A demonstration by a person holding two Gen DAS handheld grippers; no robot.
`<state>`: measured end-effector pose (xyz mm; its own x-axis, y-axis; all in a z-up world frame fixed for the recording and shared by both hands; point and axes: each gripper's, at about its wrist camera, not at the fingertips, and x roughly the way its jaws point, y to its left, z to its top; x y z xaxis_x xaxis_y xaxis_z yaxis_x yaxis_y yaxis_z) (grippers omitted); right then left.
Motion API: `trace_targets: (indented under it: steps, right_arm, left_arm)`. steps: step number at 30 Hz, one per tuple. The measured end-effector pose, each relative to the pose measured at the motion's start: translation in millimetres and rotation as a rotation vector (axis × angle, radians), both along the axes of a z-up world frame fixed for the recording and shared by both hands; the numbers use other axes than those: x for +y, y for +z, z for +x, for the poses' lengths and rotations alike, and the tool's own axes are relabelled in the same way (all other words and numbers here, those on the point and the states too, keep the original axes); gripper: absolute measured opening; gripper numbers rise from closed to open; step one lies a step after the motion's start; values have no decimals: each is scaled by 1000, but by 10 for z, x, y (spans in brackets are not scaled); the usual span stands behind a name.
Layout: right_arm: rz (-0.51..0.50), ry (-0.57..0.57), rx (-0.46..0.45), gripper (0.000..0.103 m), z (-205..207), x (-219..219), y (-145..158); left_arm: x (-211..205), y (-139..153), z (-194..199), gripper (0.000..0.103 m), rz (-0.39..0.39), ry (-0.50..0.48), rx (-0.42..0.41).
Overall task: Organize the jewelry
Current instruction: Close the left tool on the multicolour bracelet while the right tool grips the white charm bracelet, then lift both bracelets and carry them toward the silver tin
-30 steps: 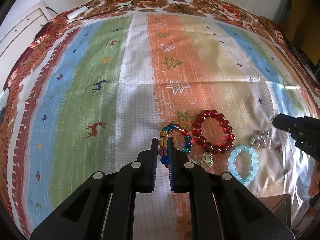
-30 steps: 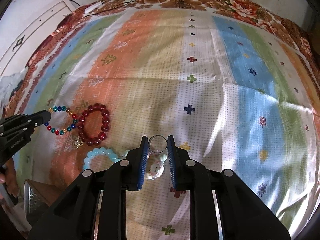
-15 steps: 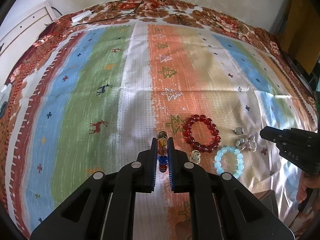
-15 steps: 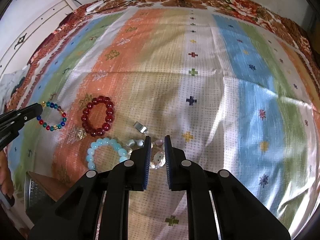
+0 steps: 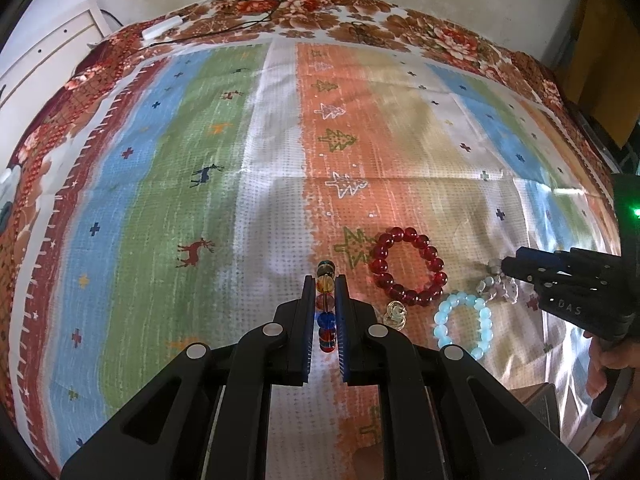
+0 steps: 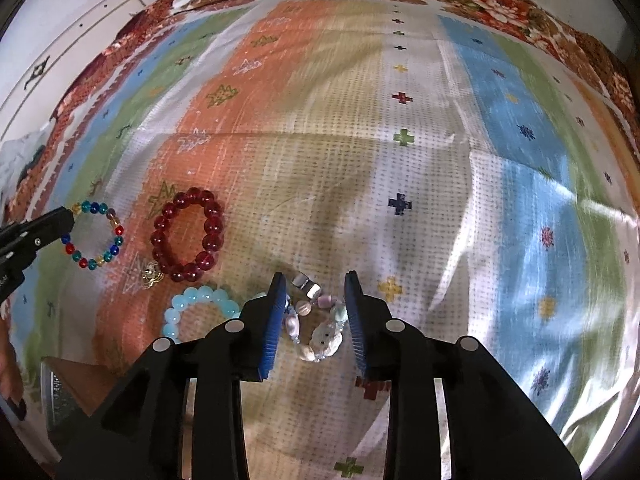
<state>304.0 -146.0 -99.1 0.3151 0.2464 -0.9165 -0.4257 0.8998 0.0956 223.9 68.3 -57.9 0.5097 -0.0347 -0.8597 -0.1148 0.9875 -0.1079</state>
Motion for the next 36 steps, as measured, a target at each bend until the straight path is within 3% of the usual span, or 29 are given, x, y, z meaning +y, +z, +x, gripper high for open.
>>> trace_targets:
  steps: [3, 18, 19, 22, 36]
  right_arm:
    - [-15, 13, -11, 39, 8, 34, -5]
    - [-20, 32, 22, 40, 115, 90, -191]
    - [-20, 35, 20, 39, 115, 94, -191]
    - [-17, 48, 22, 19, 100, 110, -193]
    - [28, 49, -20, 19, 0, 76, 4]
  left_arm:
    - [-7, -3, 17, 9, 0, -7, 1]
    - [-24, -13, 75, 9, 4, -14, 4]
    - [-22, -9, 73, 9, 3, -14, 2]
    - [-12, 11, 63, 9, -1, -15, -6]
    - [-23, 91, -24, 9, -18, -20, -31]
